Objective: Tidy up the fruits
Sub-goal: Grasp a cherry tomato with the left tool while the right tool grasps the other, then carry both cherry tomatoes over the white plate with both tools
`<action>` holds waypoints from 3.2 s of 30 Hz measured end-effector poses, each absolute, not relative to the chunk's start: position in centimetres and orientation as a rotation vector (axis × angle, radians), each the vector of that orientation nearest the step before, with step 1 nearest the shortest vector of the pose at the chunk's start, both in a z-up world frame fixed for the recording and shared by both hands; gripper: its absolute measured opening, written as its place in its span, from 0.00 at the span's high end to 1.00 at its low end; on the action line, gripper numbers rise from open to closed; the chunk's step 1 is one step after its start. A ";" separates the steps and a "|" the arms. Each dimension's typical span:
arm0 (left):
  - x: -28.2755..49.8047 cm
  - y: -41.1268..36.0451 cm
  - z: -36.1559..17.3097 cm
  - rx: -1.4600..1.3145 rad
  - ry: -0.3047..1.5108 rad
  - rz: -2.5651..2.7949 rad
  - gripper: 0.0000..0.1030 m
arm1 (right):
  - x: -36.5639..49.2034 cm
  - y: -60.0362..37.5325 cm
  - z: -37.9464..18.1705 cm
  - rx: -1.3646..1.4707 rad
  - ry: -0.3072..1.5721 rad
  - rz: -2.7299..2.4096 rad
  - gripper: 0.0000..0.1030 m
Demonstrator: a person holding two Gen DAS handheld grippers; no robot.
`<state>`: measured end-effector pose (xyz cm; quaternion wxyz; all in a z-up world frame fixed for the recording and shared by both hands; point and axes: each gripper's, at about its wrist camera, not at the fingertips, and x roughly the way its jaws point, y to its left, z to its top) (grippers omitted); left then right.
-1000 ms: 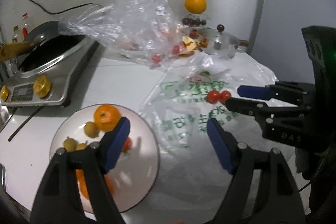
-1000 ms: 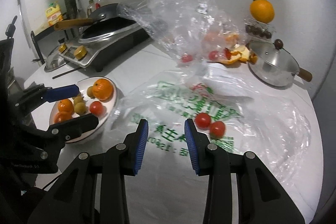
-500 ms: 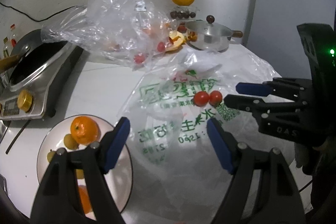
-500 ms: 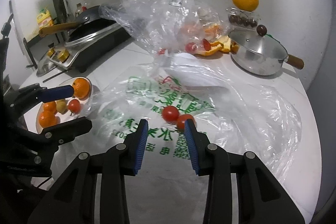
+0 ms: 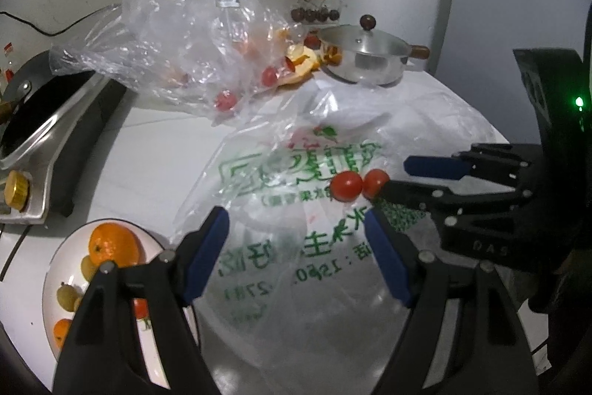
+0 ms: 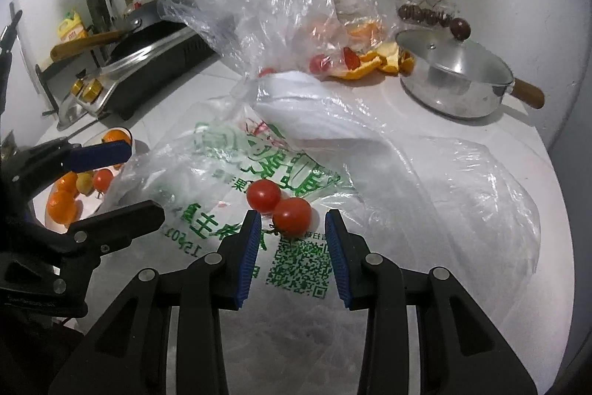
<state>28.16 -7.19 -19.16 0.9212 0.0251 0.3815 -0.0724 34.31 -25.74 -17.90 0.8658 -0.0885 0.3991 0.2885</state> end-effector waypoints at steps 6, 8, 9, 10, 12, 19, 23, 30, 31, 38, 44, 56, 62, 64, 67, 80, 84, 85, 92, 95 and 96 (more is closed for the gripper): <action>29.0 -7.4 -19.5 0.074 0.780 -0.130 0.25 | 35.3 -25.1 -18.6 -0.189 0.860 0.621 0.63; 29.3 -7.4 -19.7 0.069 0.785 -0.129 0.25 | 35.6 -24.9 -18.8 -0.193 0.871 0.625 0.63; 29.4 -7.4 -19.8 0.067 0.787 -0.129 0.25 | 35.7 -24.8 -18.9 -0.196 0.875 0.628 0.63; 29.6 -7.4 -19.9 0.063 0.790 -0.130 0.25 | 35.8 -24.7 -19.0 -0.200 0.877 0.630 0.63; 29.8 -7.4 -20.1 0.059 0.793 -0.132 0.25 | 36.0 -24.6 -19.2 -0.209 0.887 0.632 0.63; 30.4 -8.0 -20.5 0.076 0.807 -0.139 0.25 | 36.2 -24.5 -19.7 -0.217 0.895 0.651 0.69; 30.9 -8.6 -20.7 0.079 0.819 -0.163 0.25 | 35.9 -25.6 -18.7 -0.193 0.868 0.647 0.71; 31.5 -10.3 -20.8 0.105 0.821 -0.187 0.26 | 35.3 -27.8 -17.4 -0.166 0.827 0.622 0.72; 31.5 -10.5 -20.8 0.108 0.819 -0.191 0.26 | 35.2 -28.0 -17.4 -0.165 0.825 0.620 0.72; 32.7 -12.0 -21.7 0.135 0.838 -0.200 0.38 | 35.4 -29.3 -17.8 -0.145 0.826 0.608 0.72; 33.8 -12.5 -22.5 0.146 0.860 -0.211 0.49 | 35.4 -30.3 -18.3 -0.136 0.843 0.596 0.72; 34.7 -13.1 -23.6 0.166 0.881 -0.246 0.57 | 35.3 -30.3 -18.9 -0.148 0.860 0.582 0.72; 34.9 -12.8 -23.8 0.158 0.885 -0.243 0.64 | 35.3 -30.2 -19.3 -0.137 0.867 0.573 0.71; 34.7 -12.9 -23.6 0.157 0.883 -0.254 0.68 | 35.3 -30.2 -19.4 -0.147 0.875 0.574 0.71; 34.3 -12.8 -23.4 0.149 0.876 -0.265 0.69 | 35.2 -30.1 -19.4 -0.158 0.873 0.571 0.70; 31.4 -11.9 -20.2 0.128 0.798 -0.281 0.69 | 33.7 -29.5 -17.5 -0.172 0.831 0.558 0.70; 30.3 -11.3 -19.2 0.125 0.777 -0.281 0.69 | 33.0 -28.9 -16.7 -0.179 0.814 0.561 0.70; 30.2 -11.2 -19.0 0.125 0.774 -0.280 0.69 | 32.9 -28.7 -16.5 -0.181 0.809 0.562 0.70; 27.9 -10.0 -17.8 0.119 0.747 -0.276 0.69 | 31.2 -27.3 -15.3 -0.197 0.780 0.574 0.70; 26.9 -9.3 -17.3 0.115 0.735 -0.270 0.69 | 30.3 -26.6 -14.6 -0.203 0.764 0.582 0.70; 26.7 -9.1 -17.2 0.114 0.732 -0.268 0.69 | 30.0 -26.3 -14.4 -0.204 0.759 0.586 0.70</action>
